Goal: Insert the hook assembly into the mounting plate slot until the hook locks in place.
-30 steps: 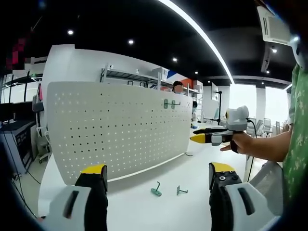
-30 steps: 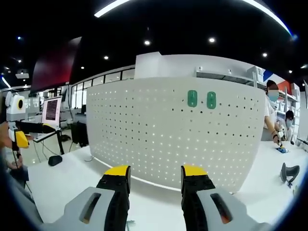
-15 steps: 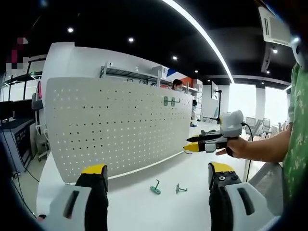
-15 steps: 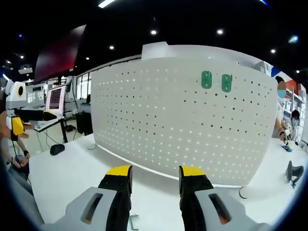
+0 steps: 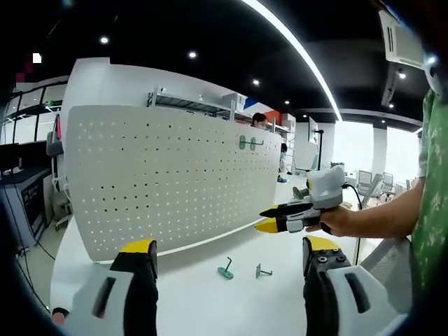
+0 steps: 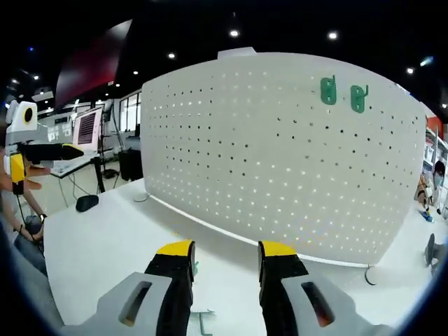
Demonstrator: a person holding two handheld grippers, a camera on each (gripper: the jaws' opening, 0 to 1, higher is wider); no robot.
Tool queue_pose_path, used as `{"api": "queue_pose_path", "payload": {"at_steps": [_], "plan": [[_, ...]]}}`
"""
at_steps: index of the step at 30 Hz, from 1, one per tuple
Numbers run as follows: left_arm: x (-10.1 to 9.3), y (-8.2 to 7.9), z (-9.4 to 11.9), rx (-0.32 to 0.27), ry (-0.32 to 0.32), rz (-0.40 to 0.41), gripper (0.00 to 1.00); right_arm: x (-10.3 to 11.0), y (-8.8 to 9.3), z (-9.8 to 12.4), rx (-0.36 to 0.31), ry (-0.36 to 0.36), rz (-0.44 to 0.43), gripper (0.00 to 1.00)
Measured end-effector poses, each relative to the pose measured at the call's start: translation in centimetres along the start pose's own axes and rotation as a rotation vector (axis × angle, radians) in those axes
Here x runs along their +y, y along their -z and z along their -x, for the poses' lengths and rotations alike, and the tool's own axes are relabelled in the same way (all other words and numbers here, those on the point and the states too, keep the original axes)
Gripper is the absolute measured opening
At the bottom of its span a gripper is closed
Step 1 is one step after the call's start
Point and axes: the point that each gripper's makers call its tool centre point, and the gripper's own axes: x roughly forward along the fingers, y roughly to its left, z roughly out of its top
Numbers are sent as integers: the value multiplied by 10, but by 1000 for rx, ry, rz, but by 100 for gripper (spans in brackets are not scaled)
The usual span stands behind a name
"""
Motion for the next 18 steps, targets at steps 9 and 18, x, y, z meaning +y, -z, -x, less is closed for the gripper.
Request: {"api": "queue_pose_path", "payload": {"at_steps": [9,18], "plan": [[4,4,-1,4,-6,9,87,10,17,-15,45,-29,-4,35],[5,5,-3,5,-4,12,87,16,26,-24,77,-48,4,35]]}}
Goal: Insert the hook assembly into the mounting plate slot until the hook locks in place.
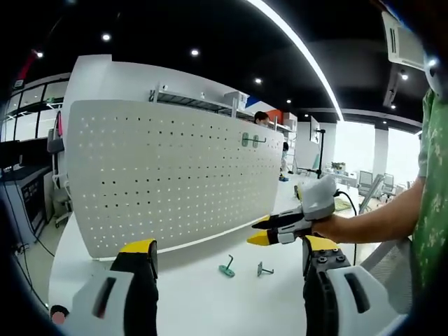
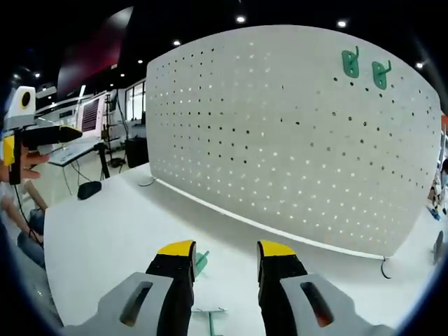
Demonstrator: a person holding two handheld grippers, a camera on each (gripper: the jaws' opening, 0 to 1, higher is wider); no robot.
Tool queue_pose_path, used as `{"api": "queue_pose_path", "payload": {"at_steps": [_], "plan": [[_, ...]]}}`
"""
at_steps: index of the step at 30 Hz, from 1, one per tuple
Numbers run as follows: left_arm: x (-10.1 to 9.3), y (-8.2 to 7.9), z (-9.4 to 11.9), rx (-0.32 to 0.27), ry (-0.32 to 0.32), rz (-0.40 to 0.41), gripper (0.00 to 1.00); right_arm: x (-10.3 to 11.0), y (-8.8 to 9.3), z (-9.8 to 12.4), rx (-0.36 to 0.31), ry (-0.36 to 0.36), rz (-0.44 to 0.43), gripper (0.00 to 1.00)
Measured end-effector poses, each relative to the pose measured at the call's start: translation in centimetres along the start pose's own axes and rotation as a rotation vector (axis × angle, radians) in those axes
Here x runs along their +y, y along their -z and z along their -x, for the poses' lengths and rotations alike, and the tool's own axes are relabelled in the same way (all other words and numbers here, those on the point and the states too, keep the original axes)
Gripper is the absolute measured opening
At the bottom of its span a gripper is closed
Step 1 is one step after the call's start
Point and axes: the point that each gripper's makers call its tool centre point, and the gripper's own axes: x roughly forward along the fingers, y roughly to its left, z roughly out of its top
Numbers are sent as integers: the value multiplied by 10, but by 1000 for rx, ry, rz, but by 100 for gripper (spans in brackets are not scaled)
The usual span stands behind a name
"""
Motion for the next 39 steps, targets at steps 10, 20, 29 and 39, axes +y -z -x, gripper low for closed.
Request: {"api": "queue_pose_path", "payload": {"at_steps": [10,20,29,39], "plan": [[3,1,2,-2,-5,0,87,8,8,-11,38,-32,4,29],[7,1,2,-3,-9,4,87,17,18,-21,89,-73,-14,23],[10,3,2,0,-13,8,87,22,27,-32,136,-105,-30,17],[12,4,1,2,-15,13,86,27,35,-42,190,-142,-61,17]]}}
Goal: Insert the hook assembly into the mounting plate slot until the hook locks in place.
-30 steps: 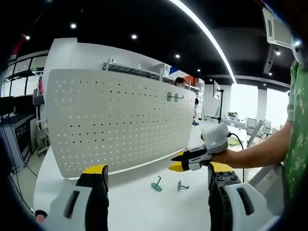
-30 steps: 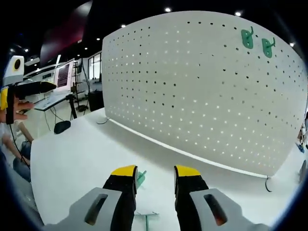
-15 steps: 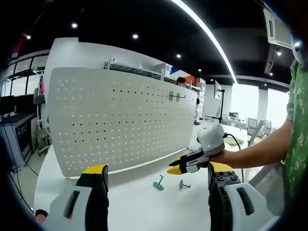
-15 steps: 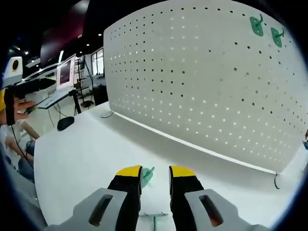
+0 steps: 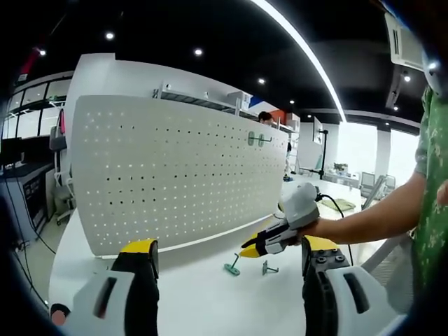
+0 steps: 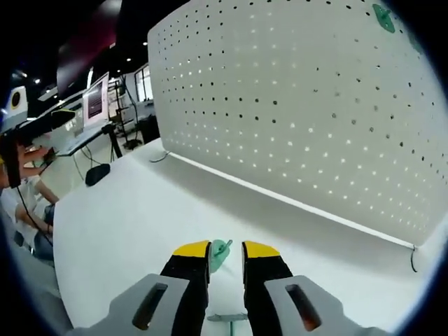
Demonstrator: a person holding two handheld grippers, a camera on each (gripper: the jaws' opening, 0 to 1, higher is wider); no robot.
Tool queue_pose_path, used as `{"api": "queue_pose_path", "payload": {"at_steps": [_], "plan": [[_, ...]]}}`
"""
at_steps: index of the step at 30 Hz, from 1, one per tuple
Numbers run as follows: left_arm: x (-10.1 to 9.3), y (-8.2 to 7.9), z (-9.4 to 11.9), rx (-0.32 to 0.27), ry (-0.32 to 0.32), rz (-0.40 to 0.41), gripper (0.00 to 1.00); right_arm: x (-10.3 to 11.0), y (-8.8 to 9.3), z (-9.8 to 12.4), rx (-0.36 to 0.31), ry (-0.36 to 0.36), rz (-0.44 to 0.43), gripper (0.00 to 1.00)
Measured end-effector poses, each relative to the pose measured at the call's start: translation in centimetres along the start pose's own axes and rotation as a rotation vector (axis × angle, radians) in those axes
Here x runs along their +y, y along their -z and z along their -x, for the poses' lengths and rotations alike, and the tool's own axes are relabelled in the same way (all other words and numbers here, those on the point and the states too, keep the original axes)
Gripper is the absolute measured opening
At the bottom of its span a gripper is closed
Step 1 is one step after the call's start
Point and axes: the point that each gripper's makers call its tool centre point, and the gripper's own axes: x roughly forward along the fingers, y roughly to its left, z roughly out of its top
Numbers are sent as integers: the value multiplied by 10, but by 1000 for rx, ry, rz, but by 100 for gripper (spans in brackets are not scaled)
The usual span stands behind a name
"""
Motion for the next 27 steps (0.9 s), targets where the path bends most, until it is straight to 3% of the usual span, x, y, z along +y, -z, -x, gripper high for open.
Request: {"api": "queue_pose_path", "payload": {"at_steps": [27], "plan": [[8,6,-2,10,-7,14,84,3,16,-24,124,-59,-106,13]]}}
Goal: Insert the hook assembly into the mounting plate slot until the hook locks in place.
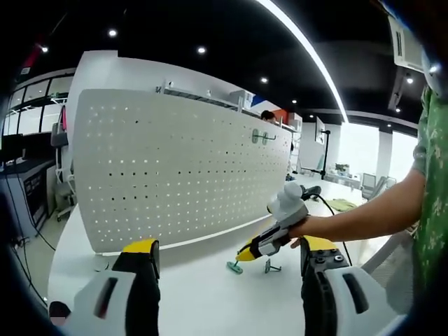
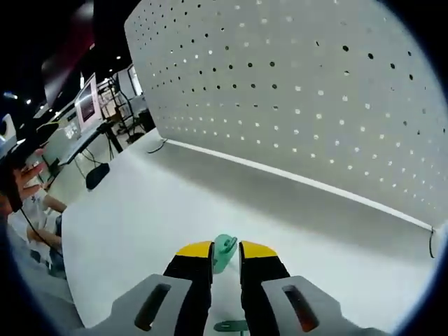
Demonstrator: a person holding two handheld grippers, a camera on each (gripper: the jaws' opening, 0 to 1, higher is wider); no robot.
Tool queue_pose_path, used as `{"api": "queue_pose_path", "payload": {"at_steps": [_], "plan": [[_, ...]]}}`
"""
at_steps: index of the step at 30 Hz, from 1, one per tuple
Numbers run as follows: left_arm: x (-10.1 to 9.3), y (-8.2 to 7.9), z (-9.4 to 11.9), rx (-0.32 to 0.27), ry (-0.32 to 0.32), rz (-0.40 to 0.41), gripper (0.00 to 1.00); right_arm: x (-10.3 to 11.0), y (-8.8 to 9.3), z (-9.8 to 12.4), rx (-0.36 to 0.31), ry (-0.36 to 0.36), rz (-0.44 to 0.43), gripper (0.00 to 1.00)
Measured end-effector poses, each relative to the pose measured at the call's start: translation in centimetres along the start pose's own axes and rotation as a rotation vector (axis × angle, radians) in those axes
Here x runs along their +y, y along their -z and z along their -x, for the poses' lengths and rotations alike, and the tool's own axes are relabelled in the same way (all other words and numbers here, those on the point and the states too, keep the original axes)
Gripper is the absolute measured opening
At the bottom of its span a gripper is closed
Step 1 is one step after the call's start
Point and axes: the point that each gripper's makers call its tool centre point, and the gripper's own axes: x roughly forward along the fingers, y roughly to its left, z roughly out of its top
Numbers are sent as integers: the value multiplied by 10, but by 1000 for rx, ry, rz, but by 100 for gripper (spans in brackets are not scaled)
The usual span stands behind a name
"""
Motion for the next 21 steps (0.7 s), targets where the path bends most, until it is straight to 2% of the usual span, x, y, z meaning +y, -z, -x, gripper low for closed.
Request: {"api": "queue_pose_path", "payload": {"at_steps": [21], "plan": [[5,6,-2,6,-1,14,83,0,7,-11,56,-3,-30,10]]}}
